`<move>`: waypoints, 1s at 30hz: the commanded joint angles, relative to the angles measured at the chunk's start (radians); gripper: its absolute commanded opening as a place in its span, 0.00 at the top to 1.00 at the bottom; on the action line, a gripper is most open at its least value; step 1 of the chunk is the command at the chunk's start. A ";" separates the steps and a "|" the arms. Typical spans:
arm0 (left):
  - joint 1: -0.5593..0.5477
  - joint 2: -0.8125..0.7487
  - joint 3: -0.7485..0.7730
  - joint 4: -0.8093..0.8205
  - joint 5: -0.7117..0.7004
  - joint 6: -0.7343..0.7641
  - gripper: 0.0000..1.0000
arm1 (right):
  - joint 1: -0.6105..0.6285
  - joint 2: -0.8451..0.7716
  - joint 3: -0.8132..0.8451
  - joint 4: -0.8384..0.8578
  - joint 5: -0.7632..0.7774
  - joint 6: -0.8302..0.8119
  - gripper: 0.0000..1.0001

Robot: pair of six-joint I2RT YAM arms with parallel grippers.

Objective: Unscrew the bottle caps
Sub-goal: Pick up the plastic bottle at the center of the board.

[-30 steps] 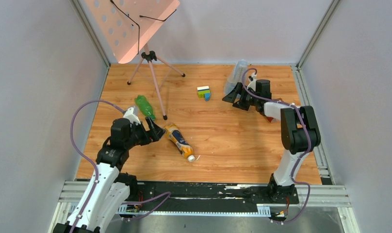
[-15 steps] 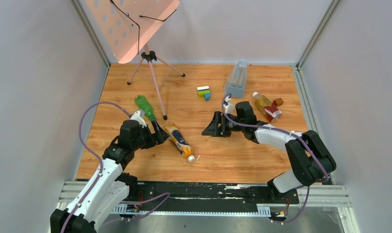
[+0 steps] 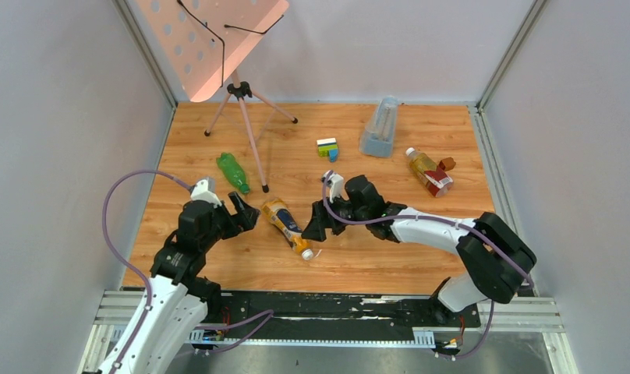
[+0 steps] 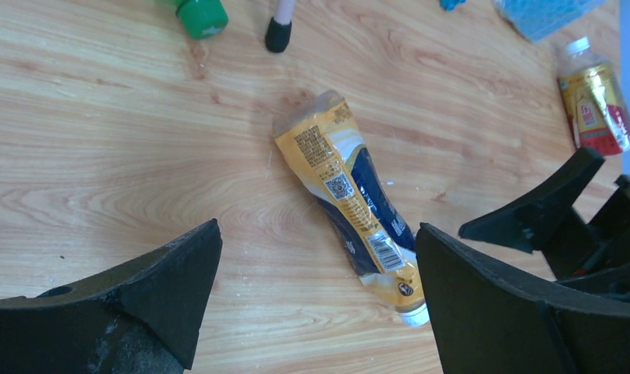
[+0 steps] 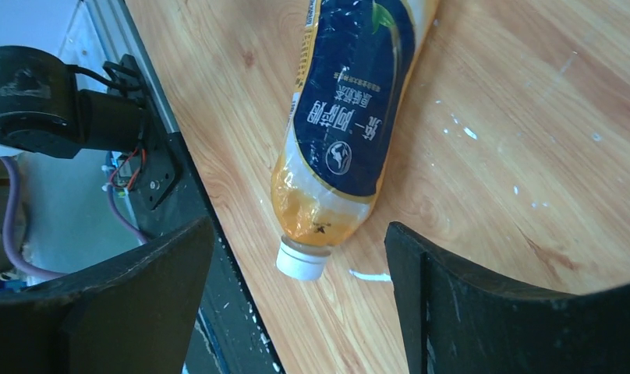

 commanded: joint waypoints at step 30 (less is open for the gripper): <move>-0.002 -0.014 0.043 -0.021 -0.053 0.009 0.00 | 0.147 0.223 0.122 -0.020 0.166 -0.151 0.47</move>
